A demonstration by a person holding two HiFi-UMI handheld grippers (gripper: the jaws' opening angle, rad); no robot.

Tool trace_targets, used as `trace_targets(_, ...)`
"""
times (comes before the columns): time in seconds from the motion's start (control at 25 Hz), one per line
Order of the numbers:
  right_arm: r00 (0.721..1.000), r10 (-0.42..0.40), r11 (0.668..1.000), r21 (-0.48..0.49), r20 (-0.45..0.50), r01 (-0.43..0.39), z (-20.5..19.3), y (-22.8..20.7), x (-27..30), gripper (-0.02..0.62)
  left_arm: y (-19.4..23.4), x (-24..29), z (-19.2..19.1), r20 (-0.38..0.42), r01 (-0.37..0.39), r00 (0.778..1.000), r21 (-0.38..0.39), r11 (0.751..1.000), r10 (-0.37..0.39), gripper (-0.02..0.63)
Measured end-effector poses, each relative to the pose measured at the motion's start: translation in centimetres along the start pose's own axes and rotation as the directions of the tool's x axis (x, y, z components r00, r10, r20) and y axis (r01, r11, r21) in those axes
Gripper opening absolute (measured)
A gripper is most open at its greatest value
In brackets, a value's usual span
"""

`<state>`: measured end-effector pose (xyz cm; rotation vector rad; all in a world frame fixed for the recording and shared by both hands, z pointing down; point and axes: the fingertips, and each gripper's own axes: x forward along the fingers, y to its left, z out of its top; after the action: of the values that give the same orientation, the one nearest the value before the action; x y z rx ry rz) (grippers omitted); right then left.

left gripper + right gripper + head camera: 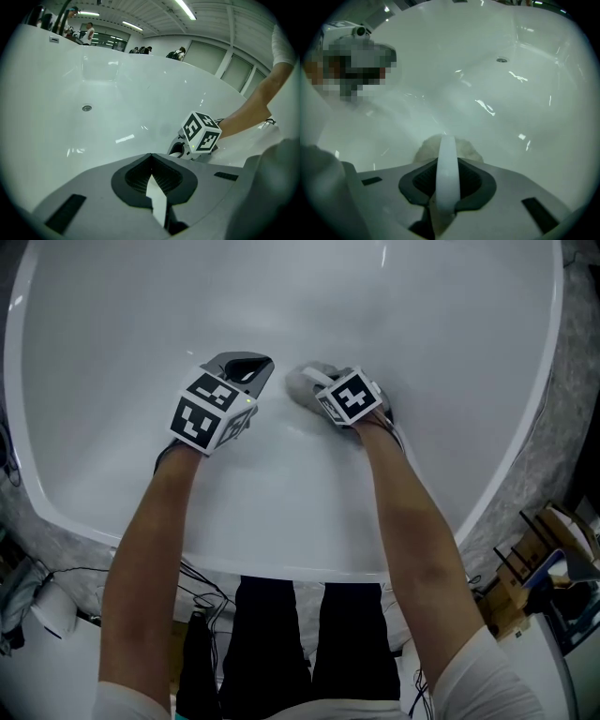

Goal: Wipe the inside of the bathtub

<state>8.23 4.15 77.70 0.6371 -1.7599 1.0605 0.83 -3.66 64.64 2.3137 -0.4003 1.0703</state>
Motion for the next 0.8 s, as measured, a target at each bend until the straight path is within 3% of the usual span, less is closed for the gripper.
trace_targets(0.32, 0.97, 0.227, 0.974, -0.038, 0.087, -0.224, 1.0, 3.1, -2.2, 0.094, -0.3, -1.6, 0.5, -0.007, -0.005, 1.0, 0.011, 1.0, 0.006, 0.006)
trace_targets(0.8, 0.934, 0.347, 0.937, -0.076, 0.082, -0.341, 1.0, 8.1, -8.5, 0.094, -2.9, -6.0, 2.2, 0.029, -0.006, 1.0, 0.006, 1.0, 0.006, 0.006)
